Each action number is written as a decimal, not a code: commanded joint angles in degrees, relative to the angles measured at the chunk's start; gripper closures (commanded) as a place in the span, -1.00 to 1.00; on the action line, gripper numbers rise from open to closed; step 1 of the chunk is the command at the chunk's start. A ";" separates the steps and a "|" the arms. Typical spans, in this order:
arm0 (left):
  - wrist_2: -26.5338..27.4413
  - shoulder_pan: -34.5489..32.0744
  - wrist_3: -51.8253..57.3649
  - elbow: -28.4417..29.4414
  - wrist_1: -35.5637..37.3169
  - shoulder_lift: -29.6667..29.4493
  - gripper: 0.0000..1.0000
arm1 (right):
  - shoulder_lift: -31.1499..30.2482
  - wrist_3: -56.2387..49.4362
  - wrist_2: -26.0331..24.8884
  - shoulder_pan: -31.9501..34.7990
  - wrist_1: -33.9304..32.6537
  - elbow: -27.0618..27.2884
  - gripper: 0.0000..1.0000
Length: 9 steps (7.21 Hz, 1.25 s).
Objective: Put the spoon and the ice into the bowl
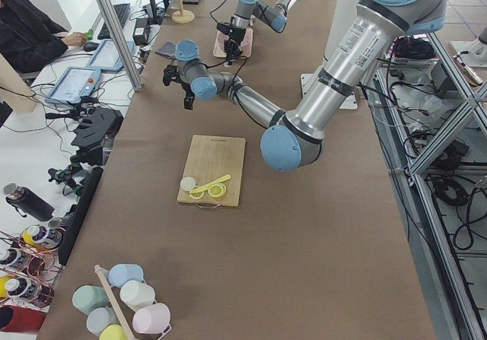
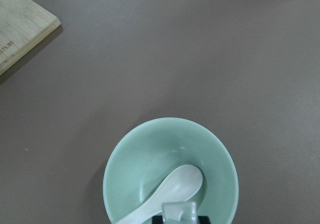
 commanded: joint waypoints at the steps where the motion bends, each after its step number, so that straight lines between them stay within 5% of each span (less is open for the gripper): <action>1: 0.21 -0.54 0.85 0.18 -0.02 0.32 -0.97 | 0.90 2.28 -1.86 -1.72 1.01 -1.96 0.74; 2: 0.21 -0.54 0.85 0.27 -0.02 0.32 -0.97 | 1.42 2.38 -1.77 -1.72 1.01 -2.39 -0.28; 3: 0.21 -0.54 0.94 0.35 -0.19 0.23 -0.97 | 1.60 2.47 -1.77 -1.63 1.01 -2.31 -0.97; 4: 0.47 -0.63 0.85 0.62 -0.89 0.32 -0.97 | 2.21 2.99 -0.82 -0.59 0.22 -1.87 -0.98; 5: 1.43 -1.06 0.76 0.27 -0.81 0.49 -0.97 | 2.39 6.04 5.46 3.08 -3.27 -0.83 -0.98; 7: 3.37 -3.33 0.94 0.27 -1.16 1.90 -0.97 | 1.52 3.99 19.96 15.62 -21.30 4.61 -0.98; 9: 0.50 -10.44 5.73 -0.08 1.45 2.77 -0.97 | -2.85 -11.15 21.87 23.47 -34.88 5.68 -0.98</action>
